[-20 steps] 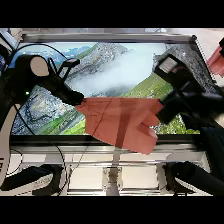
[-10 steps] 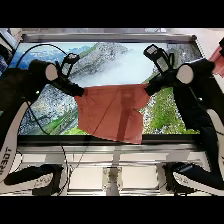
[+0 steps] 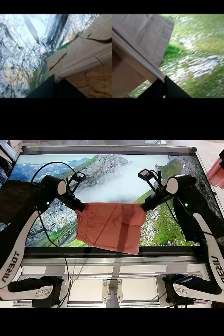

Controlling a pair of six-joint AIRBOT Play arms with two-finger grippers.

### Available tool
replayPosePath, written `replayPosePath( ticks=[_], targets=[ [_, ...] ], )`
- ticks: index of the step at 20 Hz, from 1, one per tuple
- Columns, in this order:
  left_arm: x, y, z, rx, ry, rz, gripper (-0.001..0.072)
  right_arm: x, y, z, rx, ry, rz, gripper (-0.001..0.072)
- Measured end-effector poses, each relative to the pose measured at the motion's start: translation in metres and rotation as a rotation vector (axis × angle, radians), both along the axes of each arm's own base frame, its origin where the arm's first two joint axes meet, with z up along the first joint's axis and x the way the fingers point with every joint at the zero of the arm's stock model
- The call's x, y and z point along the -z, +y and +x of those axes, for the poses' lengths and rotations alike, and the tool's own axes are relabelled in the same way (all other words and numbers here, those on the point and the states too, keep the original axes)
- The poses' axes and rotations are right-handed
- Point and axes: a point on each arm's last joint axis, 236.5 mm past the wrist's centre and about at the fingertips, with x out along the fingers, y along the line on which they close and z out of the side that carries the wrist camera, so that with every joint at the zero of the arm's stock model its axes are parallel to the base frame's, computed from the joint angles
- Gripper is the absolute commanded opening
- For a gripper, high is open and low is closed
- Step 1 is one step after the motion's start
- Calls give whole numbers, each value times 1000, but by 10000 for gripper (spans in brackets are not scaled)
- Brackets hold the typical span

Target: Fold the clothes and pants, and hang the long-sleeved shirts on hangers.

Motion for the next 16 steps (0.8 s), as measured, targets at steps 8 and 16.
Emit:
replayPosePath(
  ticks=[8,16],
  targets=[
    [22,-2,-96,43,131,-50,26,26,5,-103,35,104,111,4],
    [48,25,-147,68,203,87,28,51,41,-161,12,237,166,6]
  ],
)
